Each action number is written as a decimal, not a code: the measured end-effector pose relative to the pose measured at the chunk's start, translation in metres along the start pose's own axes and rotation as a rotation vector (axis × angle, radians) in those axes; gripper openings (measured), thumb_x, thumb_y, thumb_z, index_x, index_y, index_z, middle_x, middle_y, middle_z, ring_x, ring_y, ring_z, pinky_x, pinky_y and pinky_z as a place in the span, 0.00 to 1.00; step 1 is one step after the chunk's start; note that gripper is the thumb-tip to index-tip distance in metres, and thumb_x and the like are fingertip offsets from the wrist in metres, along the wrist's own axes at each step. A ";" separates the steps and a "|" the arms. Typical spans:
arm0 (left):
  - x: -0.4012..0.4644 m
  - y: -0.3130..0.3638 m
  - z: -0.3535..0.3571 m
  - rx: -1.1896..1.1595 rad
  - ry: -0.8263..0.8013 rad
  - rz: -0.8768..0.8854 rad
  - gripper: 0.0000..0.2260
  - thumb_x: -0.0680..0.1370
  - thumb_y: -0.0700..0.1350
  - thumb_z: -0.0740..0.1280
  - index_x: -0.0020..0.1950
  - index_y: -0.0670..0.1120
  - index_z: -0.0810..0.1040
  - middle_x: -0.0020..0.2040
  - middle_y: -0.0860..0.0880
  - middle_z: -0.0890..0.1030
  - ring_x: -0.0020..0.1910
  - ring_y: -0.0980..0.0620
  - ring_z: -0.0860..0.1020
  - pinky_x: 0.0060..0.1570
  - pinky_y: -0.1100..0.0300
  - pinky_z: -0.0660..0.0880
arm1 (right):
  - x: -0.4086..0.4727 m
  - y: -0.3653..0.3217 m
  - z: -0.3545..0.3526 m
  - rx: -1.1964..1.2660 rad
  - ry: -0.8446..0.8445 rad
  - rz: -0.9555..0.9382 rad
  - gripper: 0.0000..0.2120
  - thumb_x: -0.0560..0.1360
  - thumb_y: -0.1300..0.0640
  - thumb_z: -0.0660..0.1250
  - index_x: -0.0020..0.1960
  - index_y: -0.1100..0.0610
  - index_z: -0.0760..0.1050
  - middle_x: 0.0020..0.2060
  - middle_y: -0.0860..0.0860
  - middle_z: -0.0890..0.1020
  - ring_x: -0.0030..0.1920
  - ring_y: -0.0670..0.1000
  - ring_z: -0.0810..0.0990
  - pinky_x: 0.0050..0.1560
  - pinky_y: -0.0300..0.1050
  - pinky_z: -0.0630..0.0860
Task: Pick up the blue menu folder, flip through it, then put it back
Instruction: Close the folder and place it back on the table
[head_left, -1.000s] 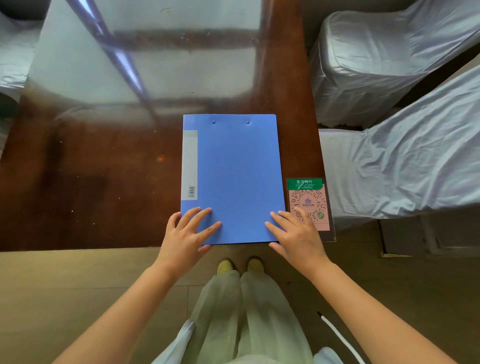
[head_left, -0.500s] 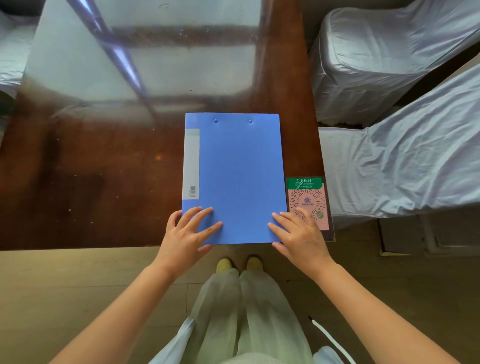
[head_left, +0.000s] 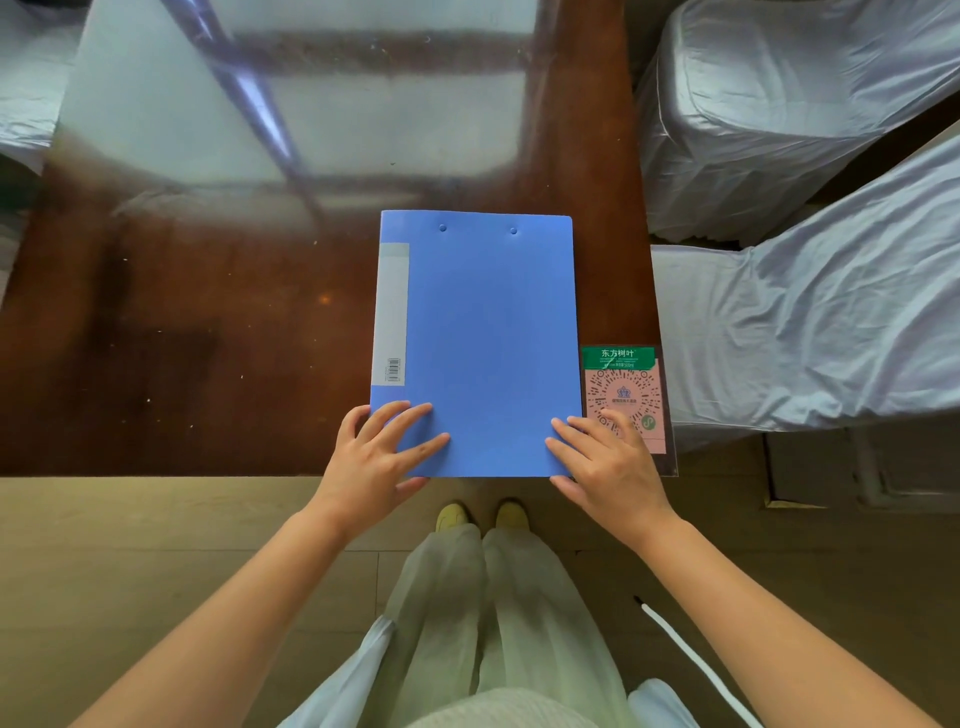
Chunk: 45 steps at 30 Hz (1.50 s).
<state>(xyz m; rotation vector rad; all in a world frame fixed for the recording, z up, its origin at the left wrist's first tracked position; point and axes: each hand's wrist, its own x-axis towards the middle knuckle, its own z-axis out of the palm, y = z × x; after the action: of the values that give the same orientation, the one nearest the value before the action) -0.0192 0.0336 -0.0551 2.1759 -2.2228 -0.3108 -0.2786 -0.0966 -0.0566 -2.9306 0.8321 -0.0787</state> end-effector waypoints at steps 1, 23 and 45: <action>0.000 0.000 0.000 0.000 0.001 0.001 0.25 0.64 0.51 0.77 0.59 0.54 0.78 0.63 0.43 0.77 0.61 0.40 0.75 0.58 0.40 0.70 | 0.000 0.001 0.000 0.001 0.001 -0.003 0.20 0.63 0.50 0.77 0.52 0.57 0.81 0.52 0.54 0.85 0.54 0.54 0.82 0.58 0.56 0.73; 0.004 -0.002 -0.002 0.014 -0.026 0.034 0.26 0.63 0.51 0.78 0.59 0.52 0.78 0.62 0.42 0.78 0.60 0.39 0.76 0.61 0.33 0.66 | 0.013 0.012 -0.005 -0.010 -0.056 -0.067 0.23 0.59 0.46 0.78 0.48 0.56 0.81 0.48 0.52 0.85 0.49 0.55 0.82 0.58 0.59 0.71; 0.004 0.005 -0.020 -0.026 -0.091 0.029 0.25 0.66 0.56 0.74 0.62 0.53 0.76 0.69 0.43 0.72 0.69 0.41 0.67 0.67 0.30 0.52 | 0.020 0.006 -0.023 0.011 -0.179 -0.015 0.21 0.61 0.46 0.78 0.49 0.55 0.80 0.48 0.53 0.84 0.53 0.58 0.80 0.60 0.63 0.64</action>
<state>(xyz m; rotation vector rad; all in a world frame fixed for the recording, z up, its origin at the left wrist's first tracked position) -0.0212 0.0269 -0.0358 2.1570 -2.2803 -0.4436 -0.2665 -0.1140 -0.0343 -2.8796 0.7800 0.1745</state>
